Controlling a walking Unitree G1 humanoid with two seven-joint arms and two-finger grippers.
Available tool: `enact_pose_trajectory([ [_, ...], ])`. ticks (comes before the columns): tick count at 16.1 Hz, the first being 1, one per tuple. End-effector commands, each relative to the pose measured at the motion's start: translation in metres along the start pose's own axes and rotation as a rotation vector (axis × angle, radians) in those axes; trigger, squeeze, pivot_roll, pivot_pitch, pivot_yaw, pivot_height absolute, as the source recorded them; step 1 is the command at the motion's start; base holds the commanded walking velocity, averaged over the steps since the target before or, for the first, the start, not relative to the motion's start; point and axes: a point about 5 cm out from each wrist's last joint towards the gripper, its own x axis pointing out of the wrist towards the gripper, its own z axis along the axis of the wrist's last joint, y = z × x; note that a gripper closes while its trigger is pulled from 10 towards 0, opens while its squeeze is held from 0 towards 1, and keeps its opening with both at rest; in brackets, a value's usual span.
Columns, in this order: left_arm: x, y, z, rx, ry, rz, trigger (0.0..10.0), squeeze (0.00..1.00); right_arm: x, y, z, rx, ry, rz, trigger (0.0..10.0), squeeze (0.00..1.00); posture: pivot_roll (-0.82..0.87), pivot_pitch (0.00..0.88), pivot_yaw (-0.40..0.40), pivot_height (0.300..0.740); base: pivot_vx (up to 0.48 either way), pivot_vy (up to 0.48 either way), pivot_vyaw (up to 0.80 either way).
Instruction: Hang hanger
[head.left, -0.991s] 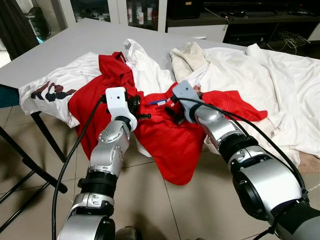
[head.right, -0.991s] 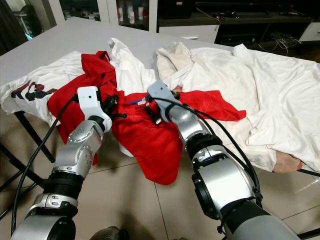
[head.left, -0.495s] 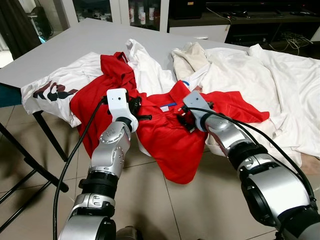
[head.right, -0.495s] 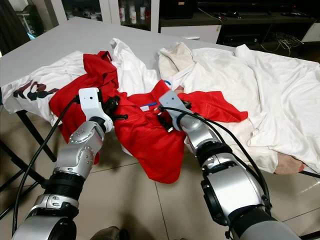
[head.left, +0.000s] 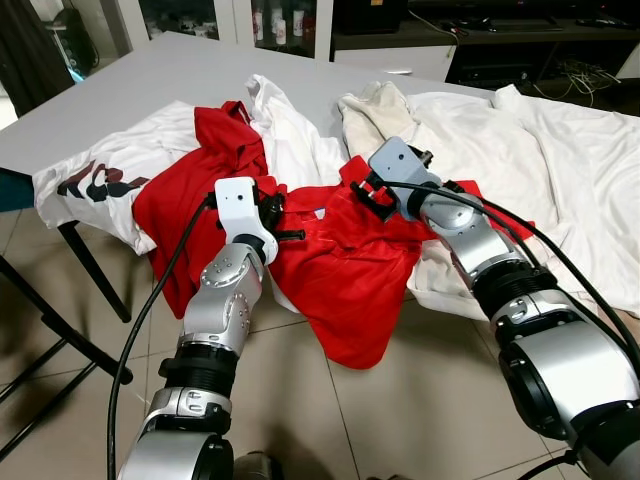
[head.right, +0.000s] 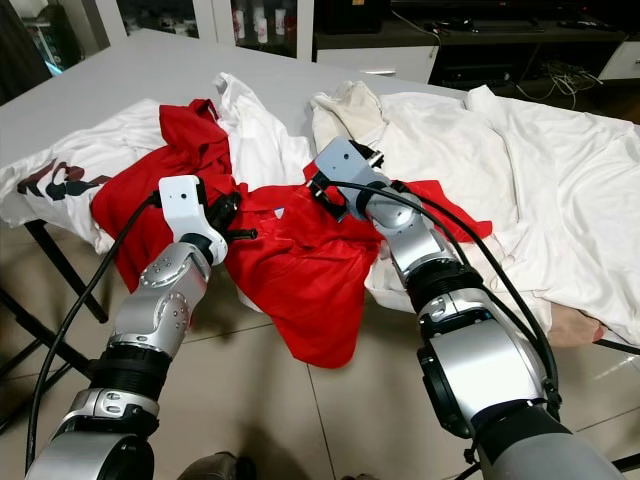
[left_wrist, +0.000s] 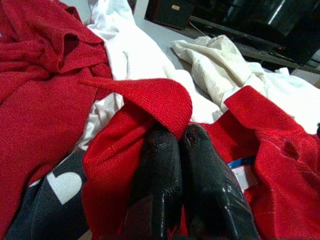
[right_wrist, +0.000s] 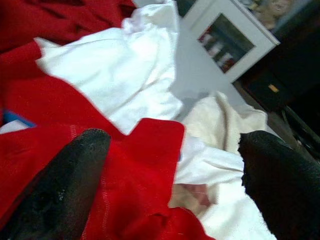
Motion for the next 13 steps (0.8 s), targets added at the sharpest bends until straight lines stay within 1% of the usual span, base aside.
enact_pose_trajectory([
  [1,-0.002,-0.001,-0.001,0.006,-0.002,0.006,10.0,0.00,0.002,-0.004,0.010,-0.041,-0.024,0.030,10.0,0.00,0.08,0.025,-0.039,0.740,0.000,0.000,0.00],
  [2,-0.003,-0.001,-0.002,0.005,0.000,0.006,10.0,0.00,0.005,0.005,0.009,-0.034,-0.019,0.070,10.0,0.00,0.08,0.025,-0.039,0.740,0.000,0.000,0.00],
  [4,-0.003,-0.002,-0.003,0.004,0.002,0.004,10.0,0.00,0.007,0.011,0.008,-0.038,-0.007,0.086,10.0,0.00,0.08,0.025,-0.039,0.740,0.000,0.000,0.00],
  [5,-0.003,-0.005,-0.003,0.003,0.001,-0.002,10.0,0.00,0.012,0.023,0.013,-0.039,-0.022,0.097,10.0,0.00,0.10,0.028,-0.043,0.740,0.000,0.000,0.00],
  [6,-0.003,-0.005,-0.002,0.002,0.000,-0.003,10.0,0.00,0.014,0.027,0.015,-0.030,-0.033,0.103,10.0,0.00,0.10,0.028,-0.043,0.740,0.000,0.000,0.00],
  [7,-0.004,-0.005,-0.002,0.003,-0.001,-0.003,10.0,0.00,0.016,0.035,0.019,-0.020,-0.044,0.117,10.0,0.00,0.10,0.028,-0.043,0.740,0.000,0.000,0.00],
  [8,-0.004,-0.004,-0.003,0.003,0.000,0.001,10.0,0.00,0.018,0.045,0.016,-0.021,-0.026,0.147,10.0,0.00,0.10,0.028,-0.043,0.740,0.000,0.000,0.00],
  [9,-0.004,-0.004,-0.003,0.003,0.000,0.002,10.0,0.00,0.018,0.047,0.016,-0.024,-0.023,0.152,10.0,0.00,0.10,0.028,-0.043,0.740,0.000,0.000,0.00],
  [12,-0.005,-0.004,-0.003,0.004,0.000,0.003,10.0,0.00,0.019,0.063,0.010,0.006,-0.011,0.186,10.0,0.00,0.11,0.026,-0.045,0.740,0.000,0.000,0.00],
  [13,-0.005,-0.004,-0.003,0.004,0.001,0.001,10.0,0.00,0.018,0.070,0.002,-0.004,0.033,0.192,10.0,0.00,0.11,0.026,-0.044,0.740,0.000,0.000,0.00],
])
